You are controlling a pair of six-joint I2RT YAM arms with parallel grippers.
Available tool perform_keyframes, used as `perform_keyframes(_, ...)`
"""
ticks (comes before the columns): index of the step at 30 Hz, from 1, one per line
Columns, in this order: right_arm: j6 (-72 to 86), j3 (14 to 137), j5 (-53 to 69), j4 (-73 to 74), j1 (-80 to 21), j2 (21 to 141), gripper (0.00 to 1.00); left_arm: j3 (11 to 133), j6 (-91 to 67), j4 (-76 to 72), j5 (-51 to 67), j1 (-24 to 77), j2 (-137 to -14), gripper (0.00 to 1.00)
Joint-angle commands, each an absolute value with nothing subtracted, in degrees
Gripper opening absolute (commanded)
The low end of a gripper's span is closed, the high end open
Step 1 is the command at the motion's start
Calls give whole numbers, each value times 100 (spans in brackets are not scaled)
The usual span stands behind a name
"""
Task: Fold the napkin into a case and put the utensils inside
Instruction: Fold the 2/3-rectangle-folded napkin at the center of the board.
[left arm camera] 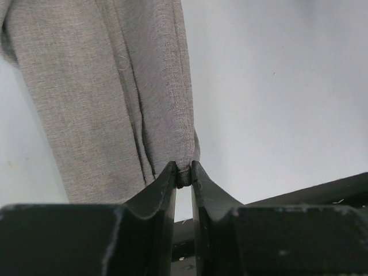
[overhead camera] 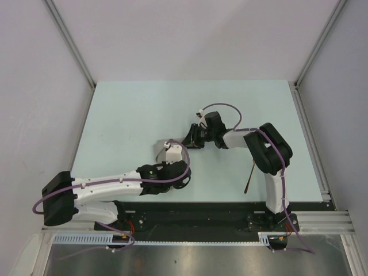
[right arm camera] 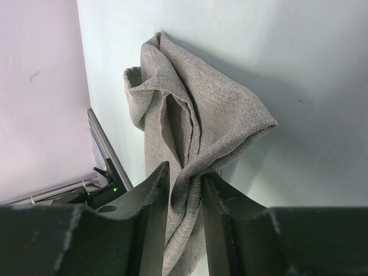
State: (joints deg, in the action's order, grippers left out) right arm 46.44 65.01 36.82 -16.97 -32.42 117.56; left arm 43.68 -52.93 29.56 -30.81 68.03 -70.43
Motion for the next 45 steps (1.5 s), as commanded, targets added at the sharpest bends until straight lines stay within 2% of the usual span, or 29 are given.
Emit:
perform_keyframes(1, 4518, 6601, 3753, -1697, -3243, 11734, 33, 4289, -5115, 2611, -2848, 6698, -6891, 19)
perform_keyframes(4, 4439, 6609, 3692, -1600, -3243, 11672, 30, 4219, -5133, 2540, -2769, 6671, -6899, 11)
perform_keyframes(6, 4395, 6627, 3674, -1538, -3278, 11628, 28, 4184, -5107, 2514, -2699, 6671, -6899, 13)
perform_keyframes(9, 4386, 6697, 3674, -1485, -3322, 11610, 28, 4105, -5089, 2479, -2681, 6671, -6786, 24)
perform_keyframes(10, 4386, 6715, 3691, -1477, -3340, 11628, 29, 4087, -5089, 2444, -2681, 6653, -6733, 32)
perform_keyframes(13, 4316, 6715, 3700, -1389, -3349, 11619, 34, 4113, -5071, 2513, -2654, 6566, -6470, 43)
perform_keyframes(16, 4280, 6654, 3709, -1362, -3340, 11575, 37, 4166, -5036, 2601, -2532, 6382, -6250, 50)
perform_keyframes(19, 4219, 6601, 3726, -1283, -3349, 11523, 38, 4184, -4966, 2593, -2330, 5996, -5838, 51)
perform_keyframes(26, 4061, 6469, 3604, -1143, -3340, 11285, 41, 4254, -4457, 2312, -1732, 4343, -5993, 45)
perform_keyframes(30, 4043, 6486, 3674, -1134, -3331, 11312, 35, 4376, -4324, 1865, -1390, 3501, -6458, 42)
perform_keyframes(36, 4043, 6539, 3691, -1099, -3366, 11329, 25, 4640, -4175, 1355, -1327, 2962, -7364, 35)
perform_keyframes(45, 3885, 6565, 3647, -923, -3419, 11268, 25, 4824, -4043, 809, -1257, 2637, -8463, 27)
